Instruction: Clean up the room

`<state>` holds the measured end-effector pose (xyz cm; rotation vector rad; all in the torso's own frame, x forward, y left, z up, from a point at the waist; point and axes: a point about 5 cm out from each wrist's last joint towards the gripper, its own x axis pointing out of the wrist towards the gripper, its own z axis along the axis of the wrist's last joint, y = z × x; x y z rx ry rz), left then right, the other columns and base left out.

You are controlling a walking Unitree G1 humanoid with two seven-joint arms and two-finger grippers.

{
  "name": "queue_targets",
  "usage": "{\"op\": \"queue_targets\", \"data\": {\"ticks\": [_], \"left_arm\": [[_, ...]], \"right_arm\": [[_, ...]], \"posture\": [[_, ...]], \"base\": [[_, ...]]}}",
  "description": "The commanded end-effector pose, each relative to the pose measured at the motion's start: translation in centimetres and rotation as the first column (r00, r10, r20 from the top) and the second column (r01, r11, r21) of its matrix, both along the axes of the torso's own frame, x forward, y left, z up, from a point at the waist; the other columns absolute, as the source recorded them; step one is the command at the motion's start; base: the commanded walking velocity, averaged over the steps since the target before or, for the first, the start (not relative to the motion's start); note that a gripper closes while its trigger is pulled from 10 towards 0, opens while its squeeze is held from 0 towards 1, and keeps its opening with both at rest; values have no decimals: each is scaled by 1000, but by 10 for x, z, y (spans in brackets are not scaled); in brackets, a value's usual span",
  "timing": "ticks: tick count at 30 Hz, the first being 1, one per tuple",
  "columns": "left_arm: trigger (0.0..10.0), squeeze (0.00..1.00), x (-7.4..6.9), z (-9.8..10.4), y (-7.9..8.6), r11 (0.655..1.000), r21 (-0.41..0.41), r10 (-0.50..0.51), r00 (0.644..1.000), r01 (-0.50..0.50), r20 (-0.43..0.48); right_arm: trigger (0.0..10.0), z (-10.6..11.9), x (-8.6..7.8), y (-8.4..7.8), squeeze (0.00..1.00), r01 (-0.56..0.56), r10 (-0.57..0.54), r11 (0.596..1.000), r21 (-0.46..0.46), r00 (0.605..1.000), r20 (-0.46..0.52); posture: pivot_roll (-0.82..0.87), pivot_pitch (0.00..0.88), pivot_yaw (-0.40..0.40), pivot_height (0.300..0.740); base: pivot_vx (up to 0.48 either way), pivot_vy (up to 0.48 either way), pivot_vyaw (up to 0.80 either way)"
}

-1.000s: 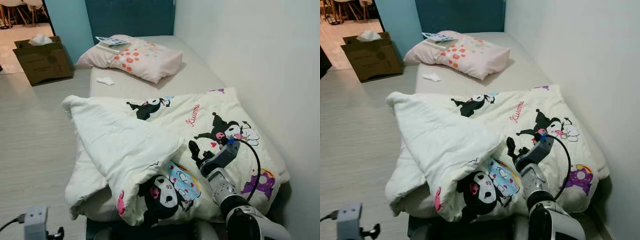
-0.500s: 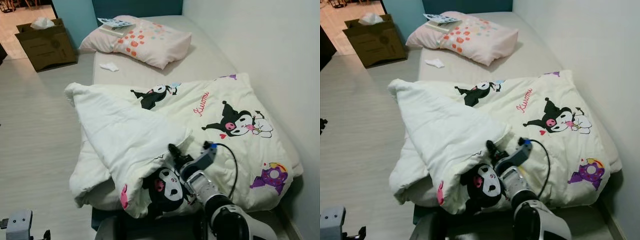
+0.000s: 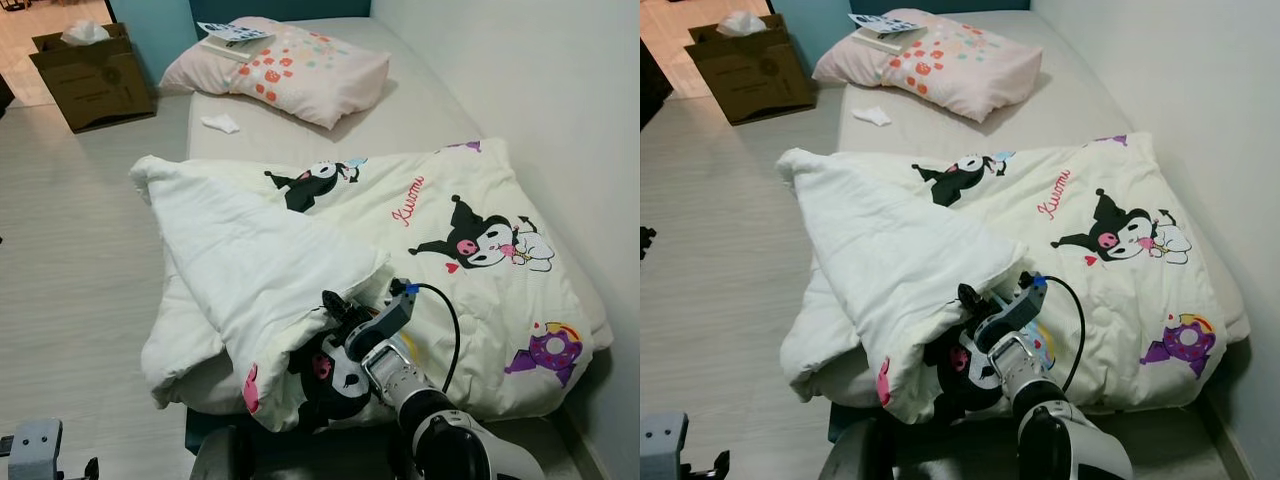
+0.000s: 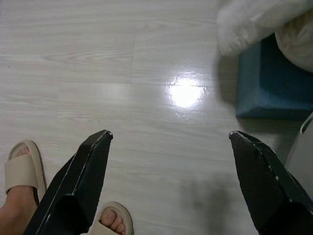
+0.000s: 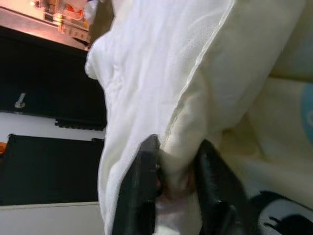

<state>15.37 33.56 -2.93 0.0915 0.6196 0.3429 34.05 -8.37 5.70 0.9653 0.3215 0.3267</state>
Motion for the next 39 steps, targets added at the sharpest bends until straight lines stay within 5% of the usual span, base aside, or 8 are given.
{"op": "queue_targets", "data": {"ticks": [1,9,12,21,26,28,34,39], "left_arm": [[10000,0,-12,-6,2,1000,-5,13,999,-13,-48],[10000,0,-17,-8,3,1000,-4,27,998,-28,-63],[10000,0,-12,-6,3,999,-1,33,998,-33,-50],[10000,0,3,-2,-2,999,-7,33,999,-34,-14],[10000,0,6,-4,-7,999,-15,29,999,-29,-17],[10000,0,7,-6,-10,999,-22,25,999,-25,-20],[10000,0,14,-6,-18,998,-54,18,1000,-17,10],[10000,0,33,2,-28,990,-143,1,994,15,112]], "right_arm": [[0,7,1,12,0,-51,50,999,6,997,53],[0,6,-20,52,0,-372,387,922,-112,901,194],[0,-4,-69,103,0,-733,756,649,-204,594,274],[0,-42,-133,132,0,-890,961,277,-362,247,127],[2706,-47,-133,130,0,-865,959,281,-417,273,80],[10000,-46,-130,129,0,-851,947,313,-422,311,74],[10000,-38,-114,123,1000,-805,888,453,-383,448,109],[10000,-32,-102,116,1000,-776,848,525,-350,511,139]], "posture": [[158,213,-9,566],[149,204,-12,566],[137,197,-13,566],[127,176,-19,566],[112,168,-18,566],[104,161,-21,566],[103,150,-30,566],[104,141,-35,566]], "base": [[0,0,0],[0,0,0],[0,0,0],[0,0,0],[0,0,0],[0,0,0],[0,0,0],[0,0,0]]}}
